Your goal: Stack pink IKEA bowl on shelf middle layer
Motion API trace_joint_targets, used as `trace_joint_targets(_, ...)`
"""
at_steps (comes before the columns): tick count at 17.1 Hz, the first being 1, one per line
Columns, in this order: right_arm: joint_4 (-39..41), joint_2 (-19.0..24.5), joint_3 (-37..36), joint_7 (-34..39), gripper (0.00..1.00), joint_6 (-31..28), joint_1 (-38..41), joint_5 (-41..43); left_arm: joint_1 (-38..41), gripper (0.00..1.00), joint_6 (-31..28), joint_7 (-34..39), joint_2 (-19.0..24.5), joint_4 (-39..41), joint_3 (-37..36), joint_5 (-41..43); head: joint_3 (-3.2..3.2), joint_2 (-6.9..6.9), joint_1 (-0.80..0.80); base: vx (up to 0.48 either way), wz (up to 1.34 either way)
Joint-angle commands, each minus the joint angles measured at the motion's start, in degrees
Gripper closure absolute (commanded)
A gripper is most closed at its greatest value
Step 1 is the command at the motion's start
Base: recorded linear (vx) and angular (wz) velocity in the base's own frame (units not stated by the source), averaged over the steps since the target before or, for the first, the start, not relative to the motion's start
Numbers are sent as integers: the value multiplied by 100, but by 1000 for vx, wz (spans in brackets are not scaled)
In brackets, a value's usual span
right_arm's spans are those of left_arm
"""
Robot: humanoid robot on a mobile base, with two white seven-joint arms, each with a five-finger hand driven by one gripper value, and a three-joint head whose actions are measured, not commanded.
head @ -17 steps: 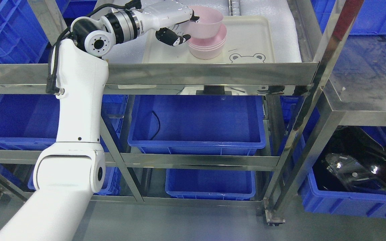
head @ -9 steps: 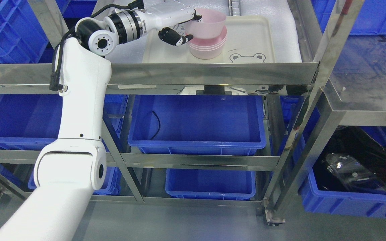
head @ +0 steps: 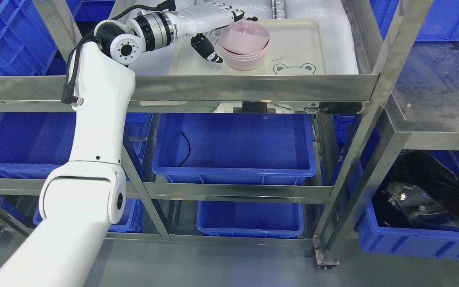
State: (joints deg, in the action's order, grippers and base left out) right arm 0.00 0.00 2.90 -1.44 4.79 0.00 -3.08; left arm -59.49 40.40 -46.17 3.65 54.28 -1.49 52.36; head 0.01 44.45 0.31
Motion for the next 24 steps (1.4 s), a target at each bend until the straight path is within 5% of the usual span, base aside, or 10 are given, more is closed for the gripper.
trace_joint_targets(1, 100, -100, 0, -6, 0, -5, 132, 0, -45, 0, -730, -690, -206, 267, 729, -2044, 0, 0, 0, 0, 0)
trace_joint_targets(6, 100, -100, 0, -6, 0, -5, 132, 0, 384, 0, -1841, -648, -265, 1153, 642, -3907, 0, 0, 0, 0, 0)
trace_joint_targets(12, 100, -100, 0, -6, 0, -5, 132, 0, 2113, 0, -1799, 108, -265, 2340, -2210, -4673, 0, 0, 0, 0, 0)
trace_joint_targets(15, 100, -100, 0, -6, 0, -5, 132, 0, 2757, 0, -1597, 91, -265, 2649, -2952, -4630, 0, 0, 0, 0, 0)
trace_joint_targets(20, 100, -100, 0, -6, 0, -5, 132, 0, 3898, 0, -974, -68, -265, 2649, -2945, -4410, 0, 0, 0, 0, 0)
trace_joint_targets(24, 100, -100, 0, -6, 0, -5, 132, 0, 5628, 0, -911, 587, -265, 2387, -1981, -4260, 0, 0, 0, 0, 0)
